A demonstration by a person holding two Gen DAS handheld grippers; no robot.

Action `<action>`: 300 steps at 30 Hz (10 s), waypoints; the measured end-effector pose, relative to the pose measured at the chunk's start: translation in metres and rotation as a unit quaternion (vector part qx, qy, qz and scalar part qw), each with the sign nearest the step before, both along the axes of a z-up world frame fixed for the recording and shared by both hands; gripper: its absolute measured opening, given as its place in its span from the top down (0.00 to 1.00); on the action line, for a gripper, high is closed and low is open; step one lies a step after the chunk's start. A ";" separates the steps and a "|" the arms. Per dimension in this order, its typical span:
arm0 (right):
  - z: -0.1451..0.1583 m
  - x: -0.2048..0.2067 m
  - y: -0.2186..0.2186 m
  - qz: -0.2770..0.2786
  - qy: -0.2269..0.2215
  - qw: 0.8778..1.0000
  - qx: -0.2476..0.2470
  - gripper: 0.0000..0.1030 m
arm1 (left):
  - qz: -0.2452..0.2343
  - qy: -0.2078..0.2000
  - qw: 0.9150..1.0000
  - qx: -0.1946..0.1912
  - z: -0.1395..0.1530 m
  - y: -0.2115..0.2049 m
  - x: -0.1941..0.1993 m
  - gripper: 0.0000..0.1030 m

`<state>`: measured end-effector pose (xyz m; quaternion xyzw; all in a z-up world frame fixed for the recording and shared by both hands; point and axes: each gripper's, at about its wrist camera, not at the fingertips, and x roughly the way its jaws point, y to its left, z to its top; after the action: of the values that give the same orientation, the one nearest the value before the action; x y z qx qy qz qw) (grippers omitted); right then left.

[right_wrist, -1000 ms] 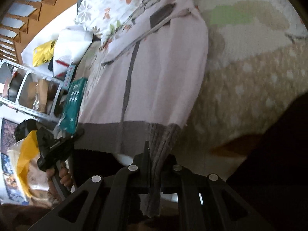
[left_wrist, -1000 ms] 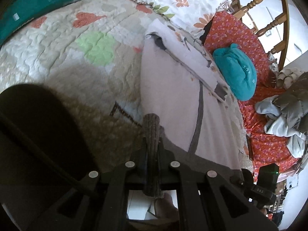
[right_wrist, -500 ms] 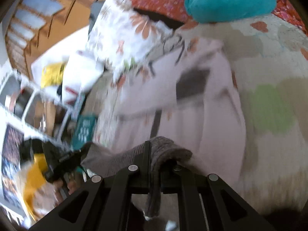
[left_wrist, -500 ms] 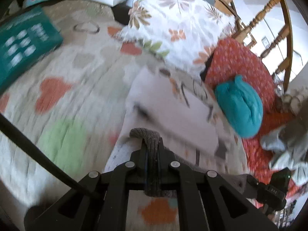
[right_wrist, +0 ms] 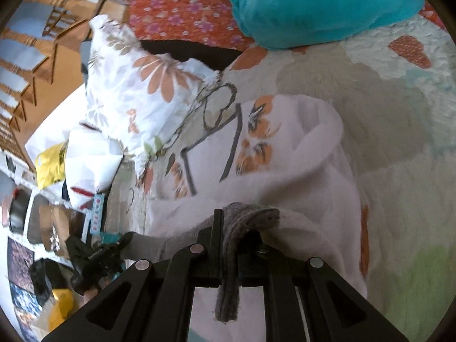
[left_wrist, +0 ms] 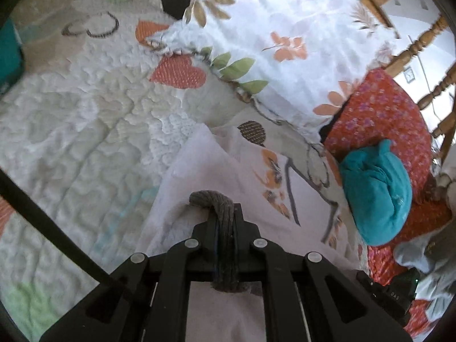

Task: Fold small clothes

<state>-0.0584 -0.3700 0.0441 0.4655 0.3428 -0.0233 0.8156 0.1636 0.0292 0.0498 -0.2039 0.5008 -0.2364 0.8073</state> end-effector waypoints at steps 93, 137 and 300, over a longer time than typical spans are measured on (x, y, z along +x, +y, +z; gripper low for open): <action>-0.012 -0.123 -0.026 -0.114 0.200 0.954 -0.190 0.71 | -0.069 -0.044 0.995 0.064 0.016 0.065 -0.136 0.43; 0.017 -0.076 0.019 0.055 0.053 0.985 -0.154 0.79 | -0.183 -0.025 0.968 0.170 -0.031 -0.067 -0.214 0.36; -0.008 0.154 0.403 0.262 0.068 0.816 -0.511 0.60 | 0.108 -0.044 0.992 0.052 0.017 0.214 -0.155 0.31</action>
<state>0.0958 0.0329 0.0365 -0.1282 0.4454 -0.0121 0.8860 0.0088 0.2433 0.0669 -0.2041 0.4516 -0.1304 0.8587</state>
